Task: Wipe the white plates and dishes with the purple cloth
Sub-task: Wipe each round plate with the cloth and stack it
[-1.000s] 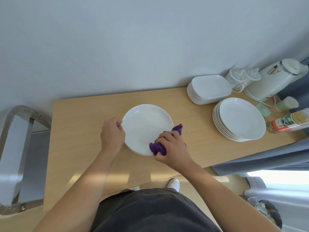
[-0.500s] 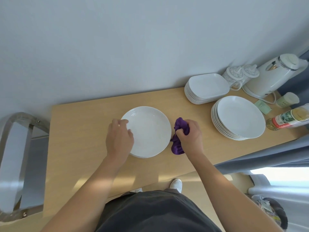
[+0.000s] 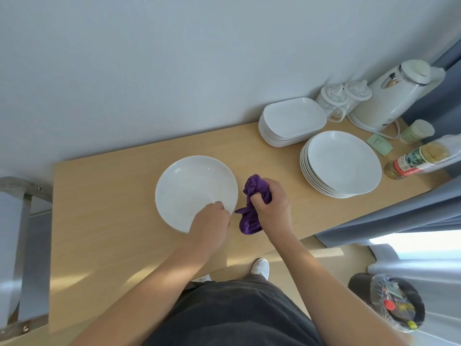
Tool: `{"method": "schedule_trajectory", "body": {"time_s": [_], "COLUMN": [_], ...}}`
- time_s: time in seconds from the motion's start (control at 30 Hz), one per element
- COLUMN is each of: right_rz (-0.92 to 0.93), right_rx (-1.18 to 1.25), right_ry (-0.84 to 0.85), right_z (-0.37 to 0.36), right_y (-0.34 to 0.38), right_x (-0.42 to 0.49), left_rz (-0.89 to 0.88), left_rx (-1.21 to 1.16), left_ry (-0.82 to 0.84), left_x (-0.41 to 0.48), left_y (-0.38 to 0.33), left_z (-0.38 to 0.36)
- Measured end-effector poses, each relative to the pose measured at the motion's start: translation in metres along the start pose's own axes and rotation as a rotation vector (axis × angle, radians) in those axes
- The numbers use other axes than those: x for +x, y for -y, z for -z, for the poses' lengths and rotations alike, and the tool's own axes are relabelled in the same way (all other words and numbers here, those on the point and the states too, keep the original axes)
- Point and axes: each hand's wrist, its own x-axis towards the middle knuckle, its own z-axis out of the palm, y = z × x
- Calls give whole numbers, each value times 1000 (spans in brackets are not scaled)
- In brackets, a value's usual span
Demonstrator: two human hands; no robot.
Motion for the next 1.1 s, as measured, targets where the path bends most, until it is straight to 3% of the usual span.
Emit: {"method": "schedule_trajectory", "body": {"time_s": [0.13, 0.23, 0.37, 0.53, 0.73, 0.87, 0.93, 1.03, 1.1], "right_rz": [26, 66, 124, 219, 676, 823, 723, 372, 239], "right_rx": [16, 37, 112, 206, 56, -34, -9, 112, 133], "right_ry": [-15, -31, -49, -64, -108, -136, -92, 21, 86], "right_z": [5, 9, 9, 3, -43, -68, -72, -73, -73], "right_y": [5, 14, 34, 72, 91, 84, 88, 104, 111], "right_x": [2, 5, 5, 12, 4, -6, 3, 29, 46], "left_rz": [-4, -9, 39, 214, 326, 300, 291, 310, 311], "left_rx": [35, -24, -297, -645, -1226, -1278, -1221, -1158, -1153], "left_ry": [-23, -145, -371, -509, -561, -581, -592, -581, -566], "left_x": [0, -2, -4, -7, -8, -14, -18, -24, -27], "left_y": [-4, -11, -12, 2, 18, 22, 25, 31, 32], "left_z": [7, 21, 49, 98, 126, 133, 131, 124, 120]}}
